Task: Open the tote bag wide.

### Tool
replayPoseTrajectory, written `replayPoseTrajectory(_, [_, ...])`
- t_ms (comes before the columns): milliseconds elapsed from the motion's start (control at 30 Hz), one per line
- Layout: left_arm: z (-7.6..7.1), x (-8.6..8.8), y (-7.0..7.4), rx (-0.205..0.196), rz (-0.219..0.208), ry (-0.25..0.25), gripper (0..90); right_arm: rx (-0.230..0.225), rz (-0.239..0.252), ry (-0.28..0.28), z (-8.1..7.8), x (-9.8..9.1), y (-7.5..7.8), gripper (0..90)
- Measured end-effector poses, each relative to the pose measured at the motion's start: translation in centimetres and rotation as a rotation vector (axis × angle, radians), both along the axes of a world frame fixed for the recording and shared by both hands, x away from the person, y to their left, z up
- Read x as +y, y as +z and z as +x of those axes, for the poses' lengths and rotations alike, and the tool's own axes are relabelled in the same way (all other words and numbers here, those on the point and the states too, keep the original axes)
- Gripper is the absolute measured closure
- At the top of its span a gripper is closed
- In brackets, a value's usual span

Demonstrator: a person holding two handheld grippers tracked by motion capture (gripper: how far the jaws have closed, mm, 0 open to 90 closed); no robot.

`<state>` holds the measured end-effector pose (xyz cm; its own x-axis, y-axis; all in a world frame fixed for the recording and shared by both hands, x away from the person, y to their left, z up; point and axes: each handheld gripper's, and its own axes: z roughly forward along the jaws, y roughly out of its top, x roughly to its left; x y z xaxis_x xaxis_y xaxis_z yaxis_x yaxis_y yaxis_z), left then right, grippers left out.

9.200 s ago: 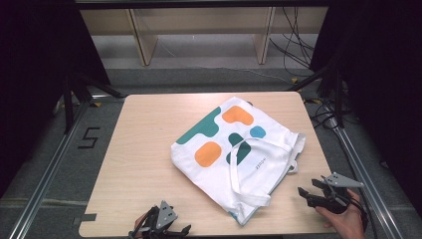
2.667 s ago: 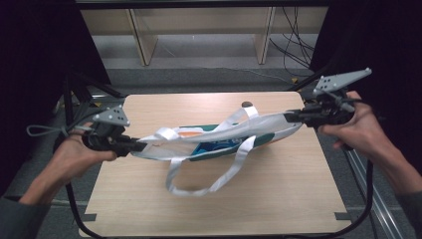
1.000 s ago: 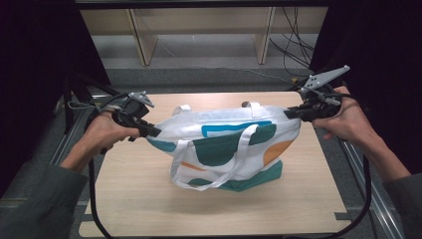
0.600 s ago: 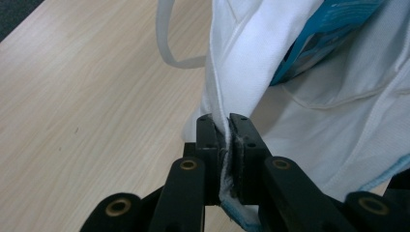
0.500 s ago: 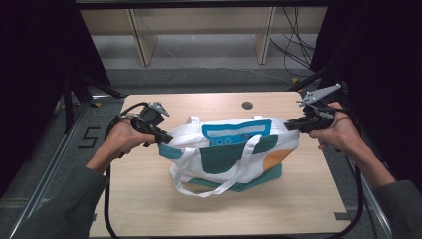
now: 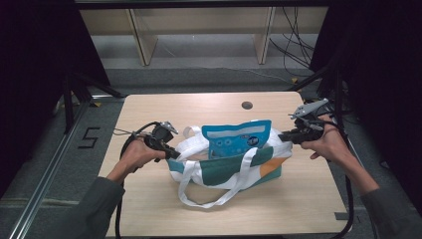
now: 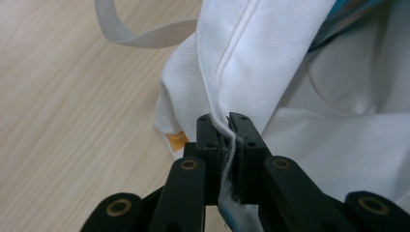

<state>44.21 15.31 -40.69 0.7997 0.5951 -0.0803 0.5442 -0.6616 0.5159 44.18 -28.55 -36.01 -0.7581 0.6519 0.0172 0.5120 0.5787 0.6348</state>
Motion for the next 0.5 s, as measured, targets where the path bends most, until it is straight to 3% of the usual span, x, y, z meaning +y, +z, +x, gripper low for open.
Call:
replayPoseTrajectory(33, [0.1, -0.1, -0.8, 0.007, -0.014, 0.009, 82.8, -0.032, -0.059, 0.016, 0.5, -0.4, -1.1, 88.5])
replayPoseTrajectory(167, [0.2, -0.3, -2.1, 0.010, -0.015, 0.007, 82.8, -0.016, -0.068, 0.013, 0.5, -0.5, -2.7, 88.5])
replayPoseTrajectory(200, [0.2, -0.7, -3.0, 0.013, 0.005, -0.004, 82.8, -0.003, -0.065, 0.014, 0.4, -0.6, -3.7, 88.5])
replayPoseTrajectory(233, [0.2, -0.7, -3.0, 0.013, 0.005, -0.004, 82.8, -0.003, -0.065, 0.014, 0.4, -0.6, -3.7, 88.5])
replayPoseTrajectory(300, [0.0, -1.1, -4.4, 0.025, 0.019, 0.004, 82.8, 0.013, -0.069, 0.013, 0.3, -0.6, -4.6, 88.4])
replayPoseTrajectory(400, [0.3, -0.8, -6.2, 0.048, -0.004, 0.012, 82.8, 0.024, -0.077, 0.006, 0.2, -0.6, -6.5, 88.4])
replayPoseTrajectory(500, [0.3, -0.5, -6.6, 0.047, -0.024, 0.022, 82.8, 0.023, -0.074, 0.010, 0.2, -0.5, -7.5, 88.4])
